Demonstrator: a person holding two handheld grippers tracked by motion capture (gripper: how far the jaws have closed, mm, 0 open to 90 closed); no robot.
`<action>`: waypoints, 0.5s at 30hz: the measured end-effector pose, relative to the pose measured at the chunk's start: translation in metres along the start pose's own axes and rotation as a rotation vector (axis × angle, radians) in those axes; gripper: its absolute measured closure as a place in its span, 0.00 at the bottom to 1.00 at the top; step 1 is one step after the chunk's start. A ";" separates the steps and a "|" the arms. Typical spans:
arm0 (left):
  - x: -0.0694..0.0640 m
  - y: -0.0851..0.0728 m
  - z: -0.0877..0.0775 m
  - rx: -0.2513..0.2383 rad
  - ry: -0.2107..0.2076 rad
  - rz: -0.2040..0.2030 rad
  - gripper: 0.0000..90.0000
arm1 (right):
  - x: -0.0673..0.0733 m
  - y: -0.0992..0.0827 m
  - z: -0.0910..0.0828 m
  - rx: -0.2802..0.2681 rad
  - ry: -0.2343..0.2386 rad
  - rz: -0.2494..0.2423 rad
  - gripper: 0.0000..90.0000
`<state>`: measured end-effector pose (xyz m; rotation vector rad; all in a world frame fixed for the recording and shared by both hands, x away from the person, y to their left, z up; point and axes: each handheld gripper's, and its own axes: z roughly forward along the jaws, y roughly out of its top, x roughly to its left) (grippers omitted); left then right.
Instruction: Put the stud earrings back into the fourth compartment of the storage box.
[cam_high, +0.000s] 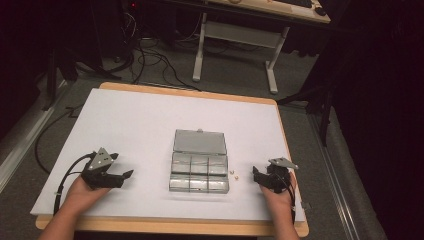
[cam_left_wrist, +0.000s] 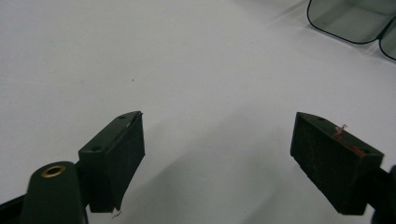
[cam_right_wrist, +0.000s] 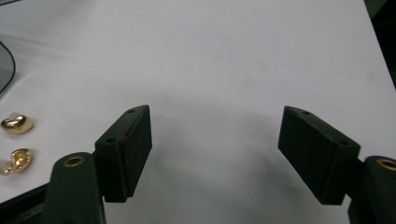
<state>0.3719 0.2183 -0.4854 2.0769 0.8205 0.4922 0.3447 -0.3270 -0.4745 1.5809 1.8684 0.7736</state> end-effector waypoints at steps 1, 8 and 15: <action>0.000 0.000 0.000 -0.001 0.001 -0.002 0.20 | -0.002 0.000 -0.001 -0.003 0.007 0.012 0.29; 0.000 0.000 -0.001 -0.008 -0.003 -0.006 0.20 | -0.008 0.002 -0.009 -0.023 0.038 0.071 0.32; 0.000 0.000 -0.001 -0.011 -0.008 0.001 0.20 | -0.008 0.002 -0.013 -0.043 0.067 0.061 0.33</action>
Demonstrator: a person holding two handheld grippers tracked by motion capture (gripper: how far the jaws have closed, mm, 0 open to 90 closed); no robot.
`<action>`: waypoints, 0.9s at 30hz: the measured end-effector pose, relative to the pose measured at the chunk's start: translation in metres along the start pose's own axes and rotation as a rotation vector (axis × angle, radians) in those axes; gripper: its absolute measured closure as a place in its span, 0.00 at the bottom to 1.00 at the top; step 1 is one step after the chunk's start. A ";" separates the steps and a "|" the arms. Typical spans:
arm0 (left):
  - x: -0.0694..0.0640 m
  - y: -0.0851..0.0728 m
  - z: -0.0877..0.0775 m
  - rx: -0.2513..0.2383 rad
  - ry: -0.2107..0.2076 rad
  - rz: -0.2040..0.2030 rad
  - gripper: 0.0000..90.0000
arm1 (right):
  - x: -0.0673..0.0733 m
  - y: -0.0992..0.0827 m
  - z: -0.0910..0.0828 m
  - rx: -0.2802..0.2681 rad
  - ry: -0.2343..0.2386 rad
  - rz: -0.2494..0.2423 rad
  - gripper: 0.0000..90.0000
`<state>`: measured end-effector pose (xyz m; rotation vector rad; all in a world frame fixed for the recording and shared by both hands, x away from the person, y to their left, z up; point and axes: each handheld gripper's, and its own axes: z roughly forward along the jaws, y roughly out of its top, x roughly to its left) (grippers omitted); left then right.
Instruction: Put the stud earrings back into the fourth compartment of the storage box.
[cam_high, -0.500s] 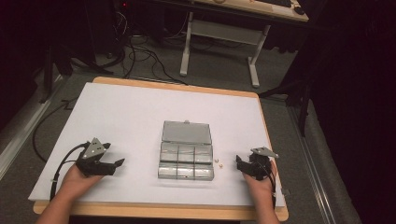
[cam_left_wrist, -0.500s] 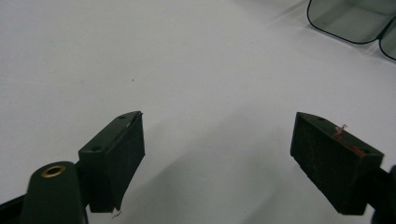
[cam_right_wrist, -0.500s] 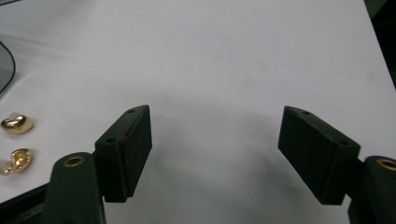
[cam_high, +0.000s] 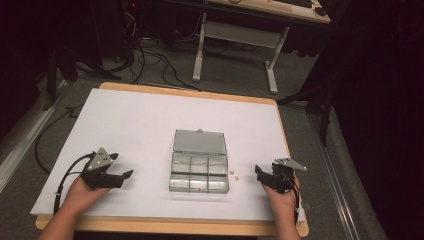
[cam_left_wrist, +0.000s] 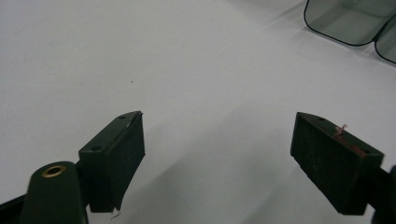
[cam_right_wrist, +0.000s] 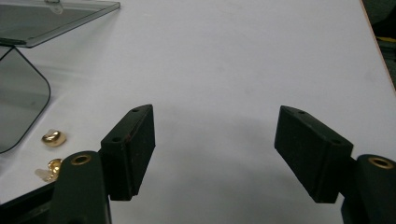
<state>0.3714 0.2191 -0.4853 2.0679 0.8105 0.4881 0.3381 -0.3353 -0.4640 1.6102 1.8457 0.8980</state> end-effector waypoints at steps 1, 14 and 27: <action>0.000 0.000 0.000 0.000 0.000 0.000 0.20 | 0.003 0.000 -0.001 0.003 0.011 -0.002 0.36; 0.000 0.000 0.000 0.001 0.000 -0.001 0.20 | 0.032 0.006 -0.010 -0.033 0.083 -0.080 0.44; 0.000 0.000 0.000 0.001 -0.001 0.004 0.20 | 0.044 0.010 -0.010 -0.036 0.155 -0.077 0.56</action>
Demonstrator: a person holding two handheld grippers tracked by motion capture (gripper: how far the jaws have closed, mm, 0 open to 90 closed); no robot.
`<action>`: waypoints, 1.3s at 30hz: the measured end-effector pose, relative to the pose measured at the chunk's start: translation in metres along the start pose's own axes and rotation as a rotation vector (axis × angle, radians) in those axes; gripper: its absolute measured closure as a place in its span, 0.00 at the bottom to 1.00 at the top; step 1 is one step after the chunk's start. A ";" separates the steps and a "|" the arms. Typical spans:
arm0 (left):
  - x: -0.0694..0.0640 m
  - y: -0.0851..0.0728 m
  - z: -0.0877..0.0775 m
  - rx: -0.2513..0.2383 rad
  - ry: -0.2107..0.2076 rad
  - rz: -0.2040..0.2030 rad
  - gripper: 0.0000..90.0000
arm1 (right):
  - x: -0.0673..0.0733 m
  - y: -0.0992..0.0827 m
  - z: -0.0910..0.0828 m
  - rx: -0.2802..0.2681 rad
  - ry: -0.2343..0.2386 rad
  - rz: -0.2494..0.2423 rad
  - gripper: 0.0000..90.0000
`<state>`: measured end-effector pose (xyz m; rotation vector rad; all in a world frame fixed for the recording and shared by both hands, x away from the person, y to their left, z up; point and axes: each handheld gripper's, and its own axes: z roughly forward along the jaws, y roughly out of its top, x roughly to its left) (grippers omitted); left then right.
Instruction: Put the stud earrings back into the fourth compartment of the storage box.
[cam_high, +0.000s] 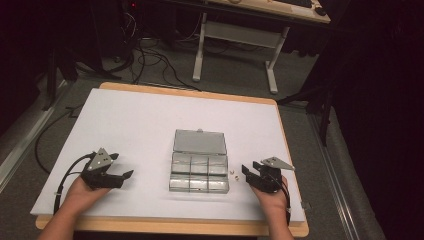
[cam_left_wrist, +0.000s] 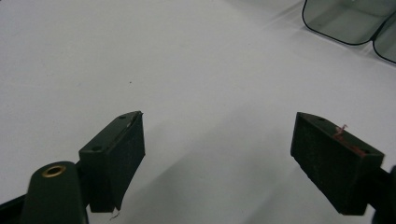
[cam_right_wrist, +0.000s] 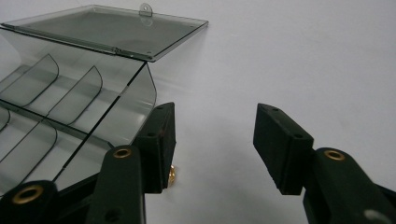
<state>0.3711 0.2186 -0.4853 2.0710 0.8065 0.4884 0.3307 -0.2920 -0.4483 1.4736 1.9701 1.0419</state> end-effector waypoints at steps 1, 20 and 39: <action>0.000 0.000 0.000 0.000 0.000 0.000 0.20 | 0.000 0.000 0.000 0.000 0.000 0.000 0.56; 0.000 -0.001 -0.002 -0.018 -0.003 -0.002 0.20 | -0.002 0.020 0.019 0.211 -0.021 -0.054 0.62; 0.000 -0.001 -0.002 -0.019 -0.009 -0.002 0.20 | -0.008 0.031 0.017 0.398 -0.006 -0.074 0.65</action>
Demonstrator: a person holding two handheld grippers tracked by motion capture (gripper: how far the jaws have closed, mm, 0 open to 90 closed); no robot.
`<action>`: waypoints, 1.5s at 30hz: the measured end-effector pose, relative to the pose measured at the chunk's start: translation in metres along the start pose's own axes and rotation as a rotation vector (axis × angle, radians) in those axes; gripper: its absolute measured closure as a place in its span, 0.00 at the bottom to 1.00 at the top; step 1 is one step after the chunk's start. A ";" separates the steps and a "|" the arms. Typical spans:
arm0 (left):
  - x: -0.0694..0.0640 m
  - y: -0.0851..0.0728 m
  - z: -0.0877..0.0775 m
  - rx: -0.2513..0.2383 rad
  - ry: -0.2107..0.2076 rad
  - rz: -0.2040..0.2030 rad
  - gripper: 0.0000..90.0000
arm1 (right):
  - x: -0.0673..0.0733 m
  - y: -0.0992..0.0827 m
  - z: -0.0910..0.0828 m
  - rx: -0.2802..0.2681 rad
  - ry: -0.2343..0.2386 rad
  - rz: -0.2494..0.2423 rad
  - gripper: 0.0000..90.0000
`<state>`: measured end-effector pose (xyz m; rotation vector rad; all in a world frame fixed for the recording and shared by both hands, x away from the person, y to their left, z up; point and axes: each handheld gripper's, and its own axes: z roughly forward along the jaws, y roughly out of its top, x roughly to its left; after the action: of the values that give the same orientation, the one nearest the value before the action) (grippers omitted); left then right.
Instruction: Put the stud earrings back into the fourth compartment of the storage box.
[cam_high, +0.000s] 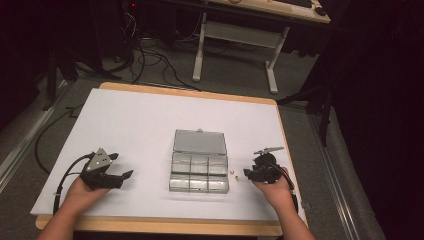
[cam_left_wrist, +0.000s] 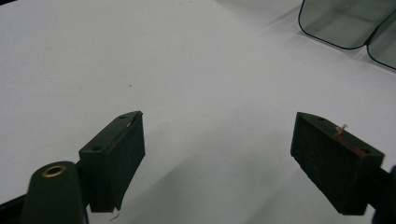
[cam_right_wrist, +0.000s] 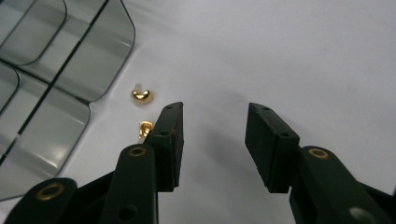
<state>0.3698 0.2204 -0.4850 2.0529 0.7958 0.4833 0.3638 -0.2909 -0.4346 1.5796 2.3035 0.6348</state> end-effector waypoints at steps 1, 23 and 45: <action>0.000 0.000 0.000 0.000 0.000 0.000 0.20 | -0.001 0.000 0.000 0.010 0.007 0.000 0.65; 0.000 0.000 0.000 0.004 -0.002 0.001 0.20 | 0.009 0.003 -0.002 0.181 0.060 -0.079 0.75; 0.000 0.000 0.000 -0.001 -0.006 0.001 0.20 | 0.027 0.018 -0.008 0.301 0.074 -0.145 0.79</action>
<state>0.3698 0.2206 -0.4849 2.0532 0.7908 0.4782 0.3648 -0.2615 -0.4179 1.5107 2.6403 0.3279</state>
